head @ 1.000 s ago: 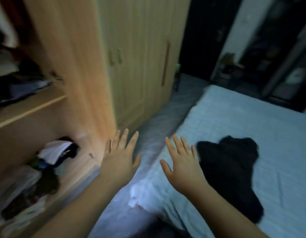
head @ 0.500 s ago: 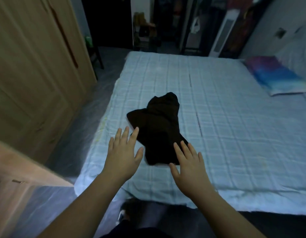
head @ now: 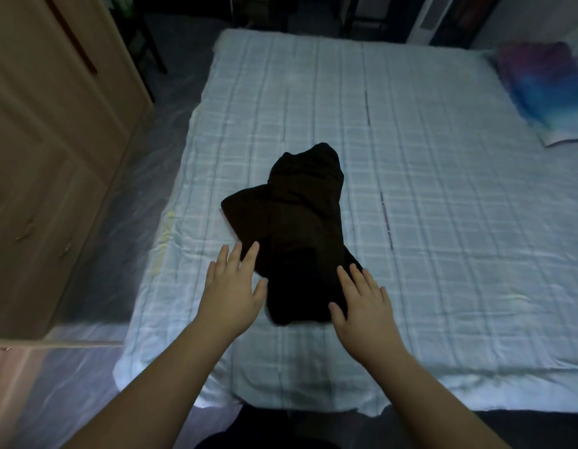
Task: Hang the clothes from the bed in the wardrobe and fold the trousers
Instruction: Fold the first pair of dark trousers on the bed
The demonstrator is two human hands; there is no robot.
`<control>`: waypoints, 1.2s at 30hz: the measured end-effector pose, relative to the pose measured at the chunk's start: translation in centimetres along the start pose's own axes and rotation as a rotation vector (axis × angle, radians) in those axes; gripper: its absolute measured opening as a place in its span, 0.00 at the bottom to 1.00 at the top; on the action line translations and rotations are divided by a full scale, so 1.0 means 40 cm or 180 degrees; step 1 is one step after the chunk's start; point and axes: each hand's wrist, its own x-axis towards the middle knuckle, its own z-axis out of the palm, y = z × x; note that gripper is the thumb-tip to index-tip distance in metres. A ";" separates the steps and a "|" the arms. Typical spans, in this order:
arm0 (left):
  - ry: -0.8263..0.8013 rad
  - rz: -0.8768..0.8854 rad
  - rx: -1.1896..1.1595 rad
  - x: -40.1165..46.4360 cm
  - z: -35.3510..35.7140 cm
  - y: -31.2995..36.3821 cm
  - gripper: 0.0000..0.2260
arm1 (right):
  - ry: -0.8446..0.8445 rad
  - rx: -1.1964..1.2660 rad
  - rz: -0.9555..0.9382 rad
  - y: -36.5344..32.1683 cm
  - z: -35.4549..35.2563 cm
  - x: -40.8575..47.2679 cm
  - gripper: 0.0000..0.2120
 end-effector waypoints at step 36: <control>-0.0594 -0.1349 -0.2334 0.344 0.498 0.084 0.22 | -0.0855 0.1179 0.0726 0.298 0.402 0.442 0.33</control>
